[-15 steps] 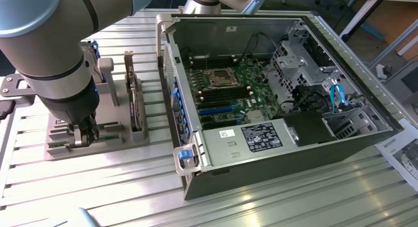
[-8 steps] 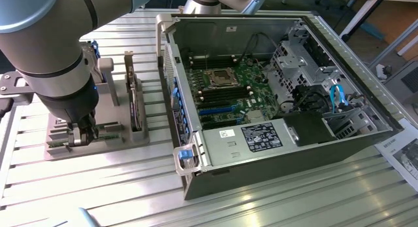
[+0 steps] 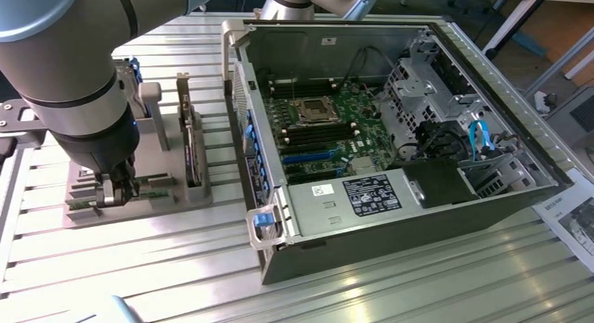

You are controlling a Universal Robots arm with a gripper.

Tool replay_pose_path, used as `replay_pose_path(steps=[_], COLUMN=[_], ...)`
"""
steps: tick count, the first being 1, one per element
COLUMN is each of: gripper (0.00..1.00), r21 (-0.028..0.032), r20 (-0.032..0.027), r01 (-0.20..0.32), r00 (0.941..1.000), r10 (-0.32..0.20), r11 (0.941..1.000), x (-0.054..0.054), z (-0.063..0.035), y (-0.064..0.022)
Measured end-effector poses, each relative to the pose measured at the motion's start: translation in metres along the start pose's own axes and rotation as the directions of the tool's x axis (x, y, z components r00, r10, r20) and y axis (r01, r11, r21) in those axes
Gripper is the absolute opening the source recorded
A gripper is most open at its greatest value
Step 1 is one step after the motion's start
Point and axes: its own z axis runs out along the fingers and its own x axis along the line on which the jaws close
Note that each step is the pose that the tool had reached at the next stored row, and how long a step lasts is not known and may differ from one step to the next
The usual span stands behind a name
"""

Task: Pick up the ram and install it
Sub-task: 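Pick up the ram and move it above insertion slot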

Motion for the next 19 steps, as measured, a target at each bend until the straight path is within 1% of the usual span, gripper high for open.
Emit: replay_pose_path(steps=[8, 16, 19], gripper=[0.12, 0.12, 0.12], r21=[0.0, -0.0002, -0.0004], r20=[0.0034, 0.008, 0.0126], r01=[0.004, 0.006, 0.014], r00=[1.0, 0.9999, 0.9998], r10=[-0.004, -0.006, -0.014], r11=[1.0, 1.0, 0.9999], x=[0.0, 0.0, 0.0], z=[-0.0078, -0.0156, -0.0188], y=[0.0001, 0.0002, 0.0001])
